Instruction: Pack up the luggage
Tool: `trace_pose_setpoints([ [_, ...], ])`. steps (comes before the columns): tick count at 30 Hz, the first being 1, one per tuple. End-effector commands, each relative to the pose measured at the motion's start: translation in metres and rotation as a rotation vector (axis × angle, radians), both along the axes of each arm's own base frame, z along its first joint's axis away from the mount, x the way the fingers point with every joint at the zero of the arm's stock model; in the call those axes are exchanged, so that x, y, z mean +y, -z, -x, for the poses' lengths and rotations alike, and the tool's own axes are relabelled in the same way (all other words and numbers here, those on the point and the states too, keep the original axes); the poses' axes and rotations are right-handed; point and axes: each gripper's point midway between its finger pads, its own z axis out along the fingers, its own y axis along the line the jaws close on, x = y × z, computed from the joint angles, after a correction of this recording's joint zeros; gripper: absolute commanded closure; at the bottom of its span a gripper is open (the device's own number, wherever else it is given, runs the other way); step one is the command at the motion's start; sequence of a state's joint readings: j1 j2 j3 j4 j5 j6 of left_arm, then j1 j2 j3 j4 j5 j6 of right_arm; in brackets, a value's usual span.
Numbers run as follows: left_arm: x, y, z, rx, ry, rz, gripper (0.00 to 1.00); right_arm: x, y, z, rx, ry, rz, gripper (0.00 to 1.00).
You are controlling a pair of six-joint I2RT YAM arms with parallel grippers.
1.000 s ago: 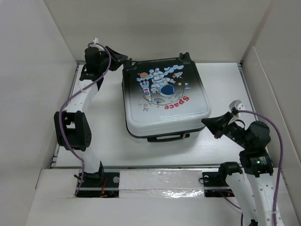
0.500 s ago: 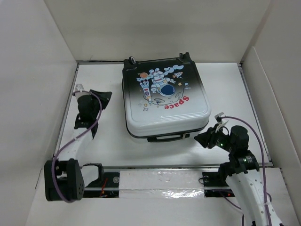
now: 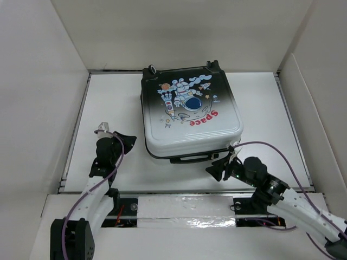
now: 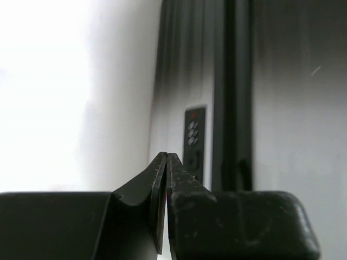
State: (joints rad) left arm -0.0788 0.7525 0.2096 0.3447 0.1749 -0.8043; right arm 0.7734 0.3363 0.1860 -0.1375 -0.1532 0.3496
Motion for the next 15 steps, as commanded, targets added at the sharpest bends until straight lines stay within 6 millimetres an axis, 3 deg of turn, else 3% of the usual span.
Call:
trace_pose_setpoints([
  [1, -0.014, 0.02, 0.015, 0.033, 0.114, -0.032, 1.0, -0.011, -0.038, -0.043, -0.129, 0.291, -0.07, 0.44],
  [3, -0.02, 0.027, 0.018, 0.041, 0.153, -0.043, 1.0, -0.002, -0.034, -0.037, -0.099, 0.293, -0.057, 0.45],
  [5, -0.021, 0.027, 0.018, 0.035, 0.159, -0.078, 1.0, -0.005, -0.036, -0.039, -0.107, 0.352, -0.067, 0.45],
  [7, -0.027, 0.017, 0.018, -0.001, 0.18, -0.126, 1.0, -0.008, -0.035, -0.039, -0.103, 0.394, -0.083, 0.45],
  [10, -0.021, 0.01, 0.016, -0.023, 0.139, -0.183, 1.0, -0.015, -0.032, -0.044, -0.079, 0.46, -0.101, 0.44],
  [15, -0.033, 0.023, 0.026, -0.029, 0.237, -0.198, 1.0, -0.018, -0.017, -0.041, -0.018, 0.476, -0.044, 0.43],
])
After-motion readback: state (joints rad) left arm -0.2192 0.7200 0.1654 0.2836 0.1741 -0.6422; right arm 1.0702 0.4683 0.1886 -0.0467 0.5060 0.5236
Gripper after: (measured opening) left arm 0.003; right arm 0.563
